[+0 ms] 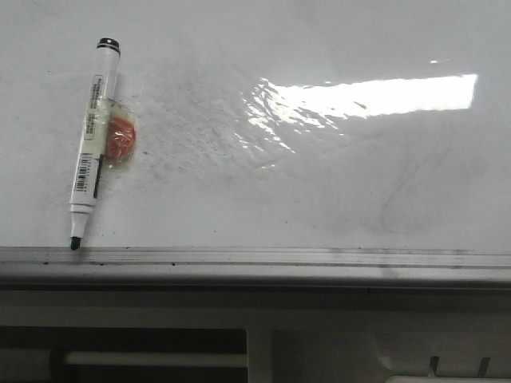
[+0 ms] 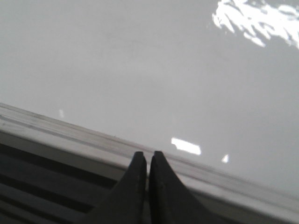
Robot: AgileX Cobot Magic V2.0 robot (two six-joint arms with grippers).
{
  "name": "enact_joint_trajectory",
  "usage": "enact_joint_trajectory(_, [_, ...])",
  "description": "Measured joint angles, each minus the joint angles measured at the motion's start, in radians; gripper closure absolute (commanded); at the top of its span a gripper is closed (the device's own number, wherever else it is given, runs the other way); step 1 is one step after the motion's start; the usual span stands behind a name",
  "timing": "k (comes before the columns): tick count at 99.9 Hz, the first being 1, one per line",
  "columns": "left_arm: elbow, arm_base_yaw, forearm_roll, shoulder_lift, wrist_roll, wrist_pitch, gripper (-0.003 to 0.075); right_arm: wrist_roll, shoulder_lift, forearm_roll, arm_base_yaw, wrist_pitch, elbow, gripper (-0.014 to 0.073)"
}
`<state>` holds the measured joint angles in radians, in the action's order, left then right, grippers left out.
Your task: Write number 8 on whiteboard
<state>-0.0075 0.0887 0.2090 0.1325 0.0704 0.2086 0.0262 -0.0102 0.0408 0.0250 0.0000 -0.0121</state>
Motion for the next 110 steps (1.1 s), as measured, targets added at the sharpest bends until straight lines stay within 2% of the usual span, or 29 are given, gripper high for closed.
enact_joint_trajectory(14, [0.000, 0.000, 0.297, 0.000, 0.000, -0.079, 0.0741, -0.002, 0.000, 0.223, 0.000, -0.107, 0.000, 0.0657])
enact_joint_trajectory(24, [0.000, 0.000, 0.534, 0.000, 0.001, -0.087, 0.0741, -0.002, 0.000, 0.325, 0.000, -0.126, 0.000, 0.0657])
enact_joint_trajectory(34, [0.000, 0.000, 0.635, 0.000, -0.001, -0.023, 0.0741, -0.002, 0.000, 0.387, 0.000, -0.120, 0.002, 0.0657])
enact_joint_trajectory(41, [-0.002, 0.000, 0.658, 0.000, -0.058, 0.048, 0.0741, -0.002, 0.000, 0.404, 0.000, -0.065, 0.028, 0.0657])
enact_joint_trajectory(50, [-0.023, 0.000, 0.693, 0.000, -0.207, 0.142, 0.0741, 0.002, -0.005, 0.390, 0.000, 0.064, 0.108, 0.0657])
enact_joint_trajectory(63, [-0.144, -0.026, 0.742, 0.007, -0.466, 0.205, 0.0741, 0.007, -0.056, 0.253, 0.000, 0.288, 0.255, 0.0657])
enact_joint_trajectory(72, [-0.244, -0.070, 0.753, 0.028, -0.576, 0.227, 0.0741, 0.007, -0.121, 0.162, 0.000, 0.436, 0.357, 0.0657])
enact_joint_trajectory(81, [-0.309, -0.140, 0.751, 0.052, -0.629, 0.242, 0.0741, 0.008, -0.178, 0.128, 0.002, 0.524, 0.433, 0.0657])
enact_joint_trajectory(100, [-0.356, -0.360, 0.645, 0.146, -0.662, 0.285, 0.0740, 0.008, -0.204, 0.116, 0.031, 0.572, 0.507, 0.0652])
enact_joint_trajectory(110, [-0.358, -0.442, 0.598, 0.239, -0.665, 0.279, 0.0707, 0.008, -0.206, 0.116, 0.033, 0.594, 0.514, 0.0577])
